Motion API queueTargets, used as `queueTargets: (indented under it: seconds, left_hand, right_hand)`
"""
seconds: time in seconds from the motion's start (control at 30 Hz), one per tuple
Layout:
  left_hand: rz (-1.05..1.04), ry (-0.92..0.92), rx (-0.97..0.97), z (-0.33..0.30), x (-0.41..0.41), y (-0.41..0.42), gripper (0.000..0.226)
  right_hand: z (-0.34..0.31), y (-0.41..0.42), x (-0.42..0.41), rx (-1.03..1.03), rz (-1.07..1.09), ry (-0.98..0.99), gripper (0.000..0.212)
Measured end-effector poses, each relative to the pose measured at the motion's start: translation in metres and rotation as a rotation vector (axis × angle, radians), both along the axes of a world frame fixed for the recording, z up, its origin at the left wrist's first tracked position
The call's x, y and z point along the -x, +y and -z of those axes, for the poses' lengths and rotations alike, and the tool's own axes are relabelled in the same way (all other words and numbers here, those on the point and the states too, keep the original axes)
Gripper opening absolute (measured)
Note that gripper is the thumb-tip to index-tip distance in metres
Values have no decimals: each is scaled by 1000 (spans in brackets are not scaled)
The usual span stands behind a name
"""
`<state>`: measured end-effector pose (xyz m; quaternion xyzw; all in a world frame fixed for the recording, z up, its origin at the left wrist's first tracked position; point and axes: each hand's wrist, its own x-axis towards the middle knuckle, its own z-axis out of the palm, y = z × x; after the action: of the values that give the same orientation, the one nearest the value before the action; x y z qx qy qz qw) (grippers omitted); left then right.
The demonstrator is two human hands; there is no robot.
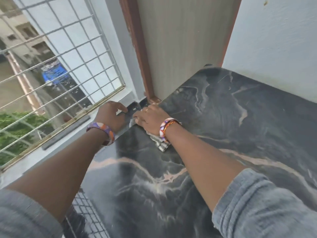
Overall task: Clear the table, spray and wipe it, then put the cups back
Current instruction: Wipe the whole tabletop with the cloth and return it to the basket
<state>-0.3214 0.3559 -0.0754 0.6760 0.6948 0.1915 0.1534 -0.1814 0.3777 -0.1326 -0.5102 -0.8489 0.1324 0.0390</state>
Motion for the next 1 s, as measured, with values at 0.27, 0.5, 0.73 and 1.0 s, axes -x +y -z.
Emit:
queueTargets:
  seconds: [0.27,0.5,0.73,1.0]
  left_hand:
    - [-195,21,-24,0,71,-91,22]
    - [-382,-21,-6,8,129,-178,25]
    - [-307,-141,228,40,138,-286,23]
    - [-30,-303,548,48,65,-378,25]
  right_hand:
    - [1,-70,89,-1,-176,-29,40]
    - [1,-132,139,39,-319,40,44]
    - [3,-227,122,-31,-254,-16,47]
    - [12,-375,39,-95,-46,-39,66]
